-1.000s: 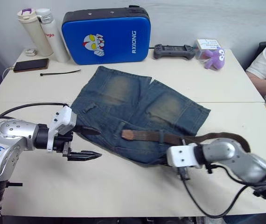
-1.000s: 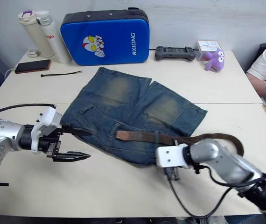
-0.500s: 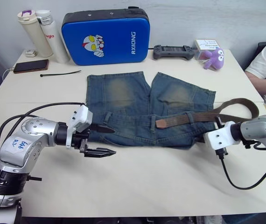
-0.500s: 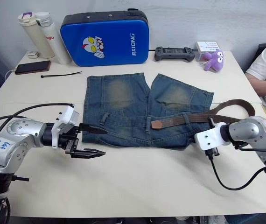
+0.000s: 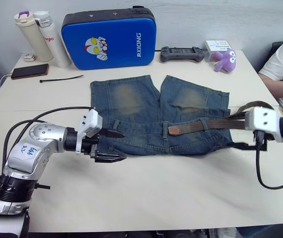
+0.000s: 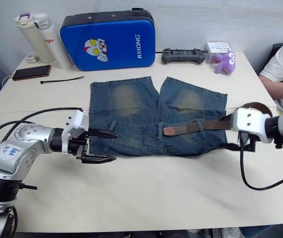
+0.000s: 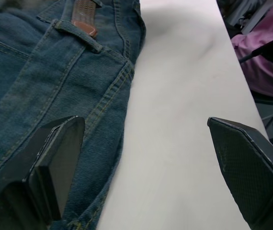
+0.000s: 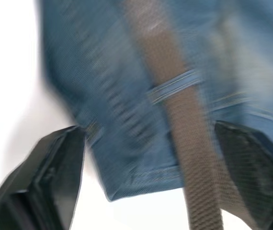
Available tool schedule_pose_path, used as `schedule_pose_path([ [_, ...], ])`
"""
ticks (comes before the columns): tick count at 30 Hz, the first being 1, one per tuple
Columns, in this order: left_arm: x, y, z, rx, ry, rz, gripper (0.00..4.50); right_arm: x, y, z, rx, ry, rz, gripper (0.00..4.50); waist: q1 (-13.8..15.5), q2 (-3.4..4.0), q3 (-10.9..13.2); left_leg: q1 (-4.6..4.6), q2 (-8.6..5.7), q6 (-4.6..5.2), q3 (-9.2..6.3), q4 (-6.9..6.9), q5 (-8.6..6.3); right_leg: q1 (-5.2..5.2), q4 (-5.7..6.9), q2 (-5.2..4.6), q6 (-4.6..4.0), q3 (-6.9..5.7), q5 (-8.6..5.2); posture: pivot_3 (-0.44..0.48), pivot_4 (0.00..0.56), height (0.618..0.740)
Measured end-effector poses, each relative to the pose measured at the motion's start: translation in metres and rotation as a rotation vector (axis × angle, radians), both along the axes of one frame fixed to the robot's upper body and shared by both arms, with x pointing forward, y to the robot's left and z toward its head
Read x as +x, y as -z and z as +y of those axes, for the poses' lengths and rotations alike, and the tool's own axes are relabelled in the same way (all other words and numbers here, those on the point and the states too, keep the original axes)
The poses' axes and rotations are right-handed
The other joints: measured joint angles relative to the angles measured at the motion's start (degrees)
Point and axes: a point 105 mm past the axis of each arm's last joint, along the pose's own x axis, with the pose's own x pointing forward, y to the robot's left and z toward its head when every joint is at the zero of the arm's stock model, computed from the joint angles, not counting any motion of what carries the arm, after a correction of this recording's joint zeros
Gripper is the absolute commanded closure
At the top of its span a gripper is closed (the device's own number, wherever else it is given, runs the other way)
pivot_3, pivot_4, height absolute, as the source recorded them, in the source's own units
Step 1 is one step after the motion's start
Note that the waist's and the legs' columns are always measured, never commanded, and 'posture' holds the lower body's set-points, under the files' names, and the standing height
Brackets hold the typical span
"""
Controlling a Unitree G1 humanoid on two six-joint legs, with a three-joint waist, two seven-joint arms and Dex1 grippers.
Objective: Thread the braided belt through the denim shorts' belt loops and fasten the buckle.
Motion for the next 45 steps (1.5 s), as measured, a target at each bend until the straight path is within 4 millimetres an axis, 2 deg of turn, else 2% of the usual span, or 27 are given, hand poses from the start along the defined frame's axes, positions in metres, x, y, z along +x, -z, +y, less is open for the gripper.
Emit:
schedule_pose_path([
  [4,0.002,0.001,0.000,-0.006,-0.025,-0.004,0.00,-0.021,0.018,0.052,0.448,0.111,0.255,0.06,0.0,0.00,0.0,-0.10,0.01,-0.01,-0.03,0.04,0.00,-0.04,0.01,0.00,0.00,-0.02,0.00,0.000,0.150,0.740],
  [6,0.002,0.002,0.000,-0.006,-0.036,-0.006,0.00,-0.023,0.023,0.067,0.615,0.205,0.331,0.06,0.0,0.00,0.0,-0.11,-0.01,-0.01,-0.02,0.07,0.00,-0.04,0.03,-0.01,0.01,-0.01,0.00,0.000,0.150,0.740],
  [11,0.000,0.007,-0.005,-0.021,-0.053,-0.008,0.00,-0.020,0.042,0.083,0.946,0.465,0.598,0.06,-0.1,-0.01,0.0,-0.15,-0.01,-0.01,-0.02,0.06,0.01,-0.06,-0.01,-0.02,0.01,-0.03,0.00,0.000,0.150,0.740],
  [17,0.000,0.006,-0.007,-0.023,-0.067,-0.018,0.00,0.001,0.044,0.084,1.274,0.676,0.739,0.06,-0.2,-0.01,0.0,-0.18,-0.02,0.06,0.02,0.08,0.00,-0.10,0.01,0.00,0.02,-0.02,0.01,0.000,0.150,0.740],
  [19,0.000,0.006,-0.007,-0.022,-0.068,-0.021,0.00,0.006,0.052,0.082,1.323,0.749,0.775,0.06,-0.2,0.00,0.0,-0.18,-0.01,0.06,0.02,0.07,0.00,-0.11,0.01,0.02,0.02,-0.02,0.01,0.000,0.150,0.740],
  [21,0.000,0.005,-0.007,-0.021,-0.072,-0.024,0.00,0.007,0.063,0.081,1.301,0.817,0.798,0.06,-0.2,0.00,0.0,-0.22,-0.01,0.06,0.03,0.06,0.00,-0.15,0.04,0.02,0.02,0.00,0.01,0.000,0.150,0.740],
  [24,-0.001,0.005,-0.008,-0.019,-0.070,-0.030,0.00,0.011,0.067,0.080,1.341,0.861,0.815,0.06,-0.3,0.00,0.0,-0.22,-0.01,0.08,0.03,0.06,-0.01,-0.17,0.03,0.02,0.02,0.01,0.01,0.000,0.150,0.740],
  [35,-0.002,0.010,-0.004,-0.020,-0.111,-0.006,0.00,0.026,0.061,0.084,1.525,0.875,0.825,0.06,-0.8,0.00,0.0,-0.23,0.00,0.10,0.03,0.02,-0.02,-0.23,0.04,0.02,0.01,0.02,0.01,0.000,0.150,0.740],
  [45,0.001,0.003,-0.005,-0.013,-0.105,-0.026,0.00,0.038,0.051,0.072,1.604,0.890,0.771,0.06,-1.4,0.00,0.0,-0.29,0.00,0.09,0.04,-0.02,-0.02,-0.31,0.05,0.02,0.01,0.03,0.01,0.000,0.150,0.740],
])
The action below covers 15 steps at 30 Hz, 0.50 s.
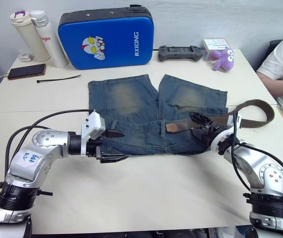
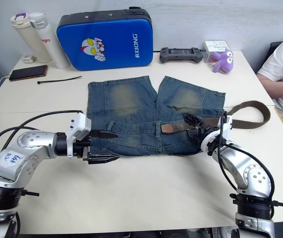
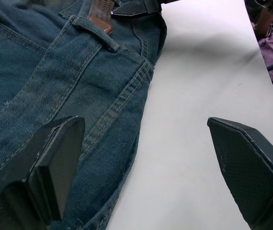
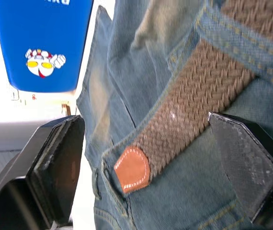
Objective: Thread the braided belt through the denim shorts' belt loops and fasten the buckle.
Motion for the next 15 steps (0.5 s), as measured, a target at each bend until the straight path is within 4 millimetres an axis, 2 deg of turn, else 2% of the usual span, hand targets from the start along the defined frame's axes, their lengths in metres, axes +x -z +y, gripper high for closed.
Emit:
schedule_pose_path([
  [7,0.000,-0.002,0.002,0.015,0.004,-0.001,0.00,0.008,0.006,-0.004,-0.012,0.017,-0.005,0.06,-0.1,0.00,0.0,0.02,0.00,0.00,0.01,-0.01,0.00,0.02,0.00,-0.01,0.00,0.01,0.00,0.000,0.150,0.740],
  [15,0.000,-0.006,0.009,0.029,-0.011,-0.015,0.00,0.001,0.013,-0.013,-0.017,0.039,0.012,0.06,0.2,-0.08,0.0,0.03,-0.01,0.04,-0.01,-0.01,-0.01,0.08,-0.06,-0.05,0.00,-0.01,0.00,0.000,0.150,0.740],
])
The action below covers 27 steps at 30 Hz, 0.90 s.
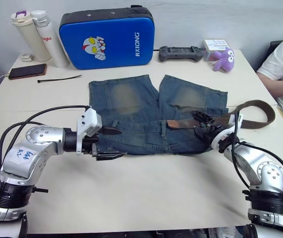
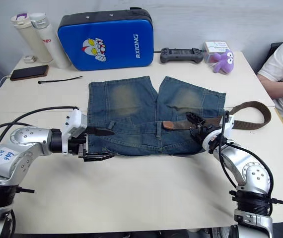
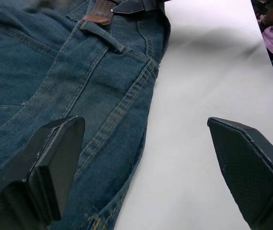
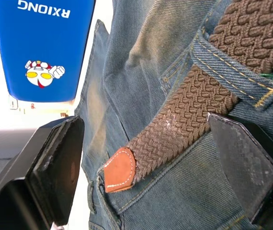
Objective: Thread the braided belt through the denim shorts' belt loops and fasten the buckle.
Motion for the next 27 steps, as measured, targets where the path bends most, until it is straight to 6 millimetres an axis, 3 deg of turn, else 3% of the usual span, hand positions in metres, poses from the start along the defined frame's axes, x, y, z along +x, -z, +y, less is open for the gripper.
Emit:
schedule_pose_path([
  [10,-0.005,0.001,0.001,0.001,-0.008,-0.011,0.00,0.001,0.000,-0.003,-0.009,-0.014,0.009,0.06,-0.3,0.00,0.0,0.03,0.00,0.01,0.01,-0.01,0.00,0.00,0.00,0.00,0.00,0.02,0.00,0.000,0.150,0.740],
  [27,-0.002,-0.004,0.000,0.007,-0.009,-0.033,0.00,0.023,-0.004,0.027,0.095,-0.043,-0.058,0.06,-0.8,0.00,0.0,0.04,0.01,-0.07,0.08,-0.25,0.04,-0.16,0.05,0.04,-0.01,0.09,0.00,0.000,0.150,0.740],
])
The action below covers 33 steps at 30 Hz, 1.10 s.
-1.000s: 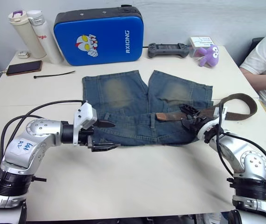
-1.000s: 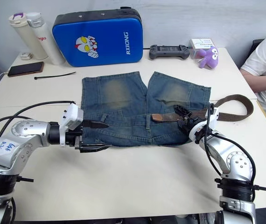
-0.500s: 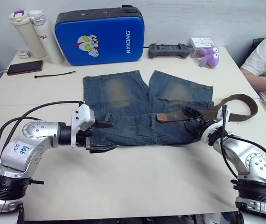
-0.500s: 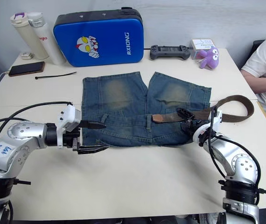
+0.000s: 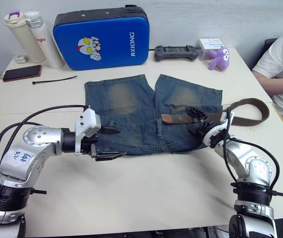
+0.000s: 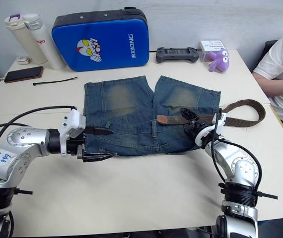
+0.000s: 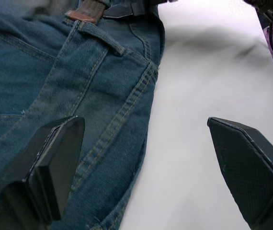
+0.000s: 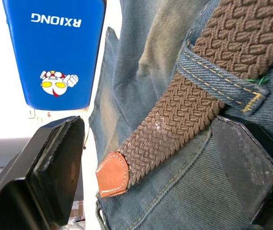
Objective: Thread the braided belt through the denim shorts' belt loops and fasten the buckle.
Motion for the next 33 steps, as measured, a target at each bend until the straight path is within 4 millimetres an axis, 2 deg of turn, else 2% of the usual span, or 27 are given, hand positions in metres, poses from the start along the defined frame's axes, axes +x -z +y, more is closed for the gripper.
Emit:
schedule_pose_path([
  [9,0.001,0.000,0.000,0.003,0.000,-0.001,0.00,0.003,0.001,0.011,0.095,0.007,-0.041,0.06,-0.7,0.00,0.0,0.02,0.00,-0.03,0.05,-0.25,0.08,-0.11,0.04,0.00,-0.03,0.04,0.02,0.000,0.150,0.740],
  [15,0.000,0.002,-0.002,0.009,0.012,0.007,0.00,0.008,0.002,0.016,0.094,0.005,-0.057,0.06,-1.2,-0.03,0.0,0.02,0.00,-0.11,0.12,-0.39,0.15,-0.24,0.07,0.01,-0.04,0.09,0.03,0.000,0.150,0.740],
  [16,0.000,0.002,-0.003,0.010,0.015,0.008,0.00,0.009,0.004,0.017,0.090,0.005,-0.055,0.56,-1.2,-0.06,0.0,0.03,0.00,-0.12,0.12,-0.39,0.16,-0.25,0.08,0.01,-0.05,0.09,0.03,0.000,0.150,0.740],
  [17,0.000,0.002,-0.003,0.010,0.016,0.006,0.00,0.009,0.007,0.017,0.084,0.008,-0.047,0.84,-1.2,-0.09,-0.1,0.03,0.00,-0.13,0.11,-0.40,0.17,-0.25,0.09,0.01,-0.06,0.09,0.03,0.000,0.150,0.740],
  [21,0.001,0.002,-0.003,0.010,0.013,0.007,0.00,0.011,0.019,0.018,0.078,0.013,-0.018,2.87,-1.2,-0.10,-0.1,0.03,0.00,-0.13,0.13,-0.41,0.17,-0.27,0.10,0.01,-0.06,0.10,0.04,0.000,0.150,0.740],
  [24,0.002,0.003,-0.002,0.008,0.010,0.007,0.00,0.015,0.013,0.026,0.067,-0.013,-0.052,4.26,-1.5,-0.38,-0.2,0.12,0.05,-0.17,0.22,-0.48,0.20,-0.27,0.14,0.03,-0.12,0.11,0.07,0.000,0.150,0.740],
  [25,0.002,0.003,-0.002,0.008,0.009,0.007,0.00,0.017,0.011,0.028,0.065,-0.019,-0.059,4.44,-1.6,-0.50,-0.3,0.21,0.07,-0.18,0.24,-0.49,0.20,-0.21,0.13,0.03,-0.16,0.11,0.09,0.000,0.150,0.740],
  [28,0.003,0.007,-0.002,0.013,0.012,0.013,0.00,0.024,0.013,0.030,0.062,-0.020,-0.044,4.44,-1.5,-0.53,-0.3,0.88,0.07,-0.17,0.25,-0.65,0.19,0.46,-0.06,0.00,-0.25,0.10,0.12,0.000,0.150,0.740],
  [33,0.002,0.005,-0.003,0.019,0.025,0.006,0.00,0.017,0.008,0.020,0.061,-0.086,-0.050,4.44,-1.0,-0.37,-0.2,0.80,0.07,-0.16,0.20,-0.75,0.19,0.40,-0.14,-0.03,-0.29,0.05,0.10,0.000,0.150,0.740],
])
